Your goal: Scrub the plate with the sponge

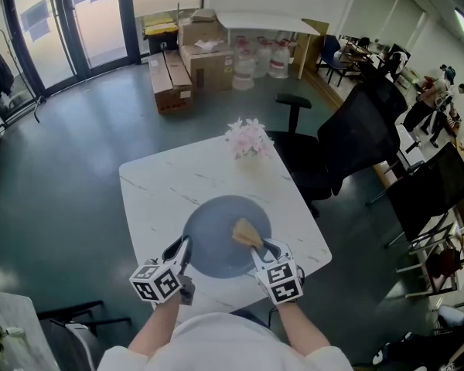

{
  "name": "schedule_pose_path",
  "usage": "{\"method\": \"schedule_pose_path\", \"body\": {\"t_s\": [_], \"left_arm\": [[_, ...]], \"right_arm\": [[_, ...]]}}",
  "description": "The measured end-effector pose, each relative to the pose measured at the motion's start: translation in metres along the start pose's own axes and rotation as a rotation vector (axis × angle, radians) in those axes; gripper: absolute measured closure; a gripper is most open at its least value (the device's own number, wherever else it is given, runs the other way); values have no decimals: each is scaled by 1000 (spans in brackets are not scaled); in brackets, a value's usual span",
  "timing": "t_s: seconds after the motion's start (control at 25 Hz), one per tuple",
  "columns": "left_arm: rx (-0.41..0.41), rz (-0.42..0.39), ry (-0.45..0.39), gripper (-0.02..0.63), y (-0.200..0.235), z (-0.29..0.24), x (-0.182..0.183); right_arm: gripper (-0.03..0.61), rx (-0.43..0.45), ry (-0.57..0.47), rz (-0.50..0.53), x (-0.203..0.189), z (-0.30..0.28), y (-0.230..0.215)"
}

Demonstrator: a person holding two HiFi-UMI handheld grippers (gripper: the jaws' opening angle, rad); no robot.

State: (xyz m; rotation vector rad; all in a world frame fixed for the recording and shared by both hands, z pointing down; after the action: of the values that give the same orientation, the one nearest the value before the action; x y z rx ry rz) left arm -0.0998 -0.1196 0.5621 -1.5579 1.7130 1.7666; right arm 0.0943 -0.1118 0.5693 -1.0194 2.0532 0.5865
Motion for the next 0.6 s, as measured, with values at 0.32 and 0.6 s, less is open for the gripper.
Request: {"method": "schedule_pose_path", "body": {"t_s": [0.32, 0.6], "left_arm": [[20, 7, -23, 563, 8, 0, 8], [7, -15, 5, 563, 1, 2, -1]], "right_arm": [[462, 109, 82, 36, -33, 1, 44], [462, 234, 82, 149, -18, -17, 95]]}}
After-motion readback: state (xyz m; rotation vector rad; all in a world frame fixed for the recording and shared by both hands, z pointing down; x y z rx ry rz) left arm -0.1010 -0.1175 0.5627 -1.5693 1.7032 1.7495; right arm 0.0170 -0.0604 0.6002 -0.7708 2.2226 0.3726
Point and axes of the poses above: the fingertips, and each gripper's own axes: z backward along the fingers, y to its left, x out of its top, the point moved 1 cm from there along z, backward along the fingers, and after that the axes turned 3 degrees about -z, right-handed, at the moved point
